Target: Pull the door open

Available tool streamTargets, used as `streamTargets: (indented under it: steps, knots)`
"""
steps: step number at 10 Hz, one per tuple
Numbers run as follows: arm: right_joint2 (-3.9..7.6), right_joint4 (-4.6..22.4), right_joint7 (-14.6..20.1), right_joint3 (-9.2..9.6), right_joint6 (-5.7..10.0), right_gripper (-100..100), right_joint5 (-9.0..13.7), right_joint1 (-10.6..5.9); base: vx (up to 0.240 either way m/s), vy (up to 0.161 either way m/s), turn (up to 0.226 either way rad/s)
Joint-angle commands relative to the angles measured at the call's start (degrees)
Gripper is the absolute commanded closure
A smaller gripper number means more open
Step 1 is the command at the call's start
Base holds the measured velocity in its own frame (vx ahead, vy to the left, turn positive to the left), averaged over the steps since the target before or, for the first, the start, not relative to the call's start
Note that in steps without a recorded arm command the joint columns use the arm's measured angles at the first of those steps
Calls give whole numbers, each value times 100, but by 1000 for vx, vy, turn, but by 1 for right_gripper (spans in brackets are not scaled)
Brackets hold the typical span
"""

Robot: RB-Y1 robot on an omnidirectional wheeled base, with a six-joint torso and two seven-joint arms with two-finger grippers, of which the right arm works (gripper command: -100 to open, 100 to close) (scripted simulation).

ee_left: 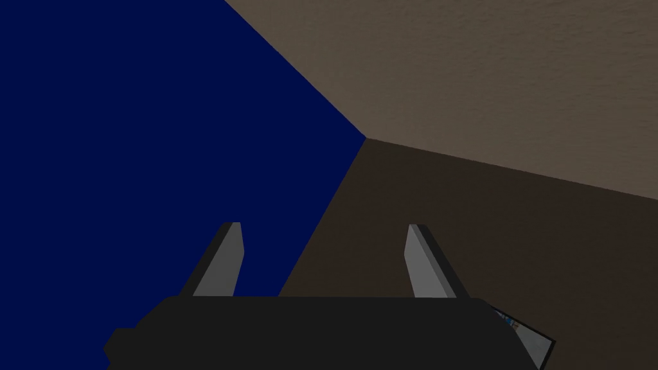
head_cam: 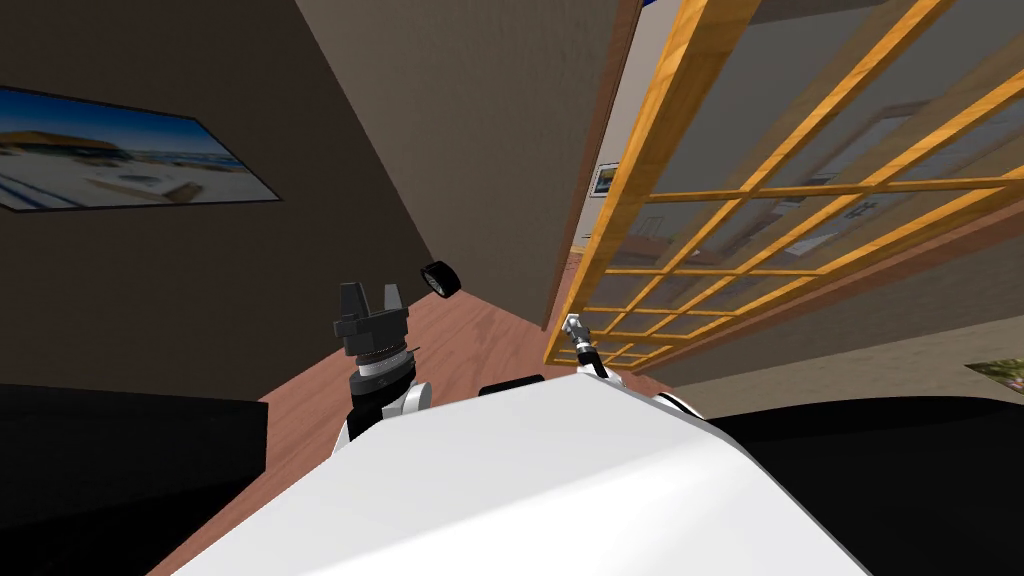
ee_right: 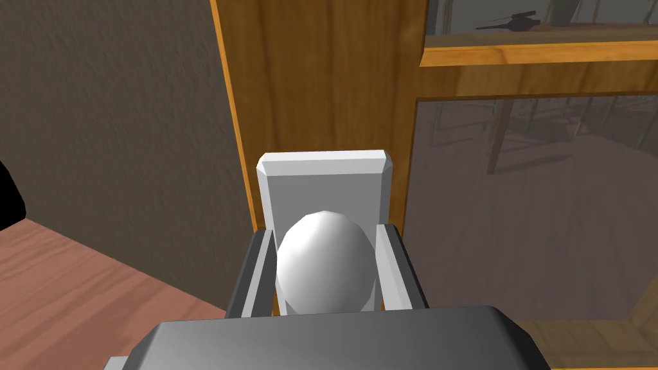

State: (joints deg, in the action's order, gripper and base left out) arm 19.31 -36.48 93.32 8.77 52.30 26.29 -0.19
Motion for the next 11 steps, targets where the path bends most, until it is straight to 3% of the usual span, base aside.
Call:
streamTargets:
  steps: [1,3,4,11]
  knots:
    - [84,-3,163,151,72,100,-85,60,-259,-20,101]
    - [169,-44,303,284,128,100,-162,119,-257,-30,83]
    - [143,-107,221,230,70,100,-132,128,-134,-13,28]
    - [542,-179,804,755,523,100,-425,460,-213,-42,99]
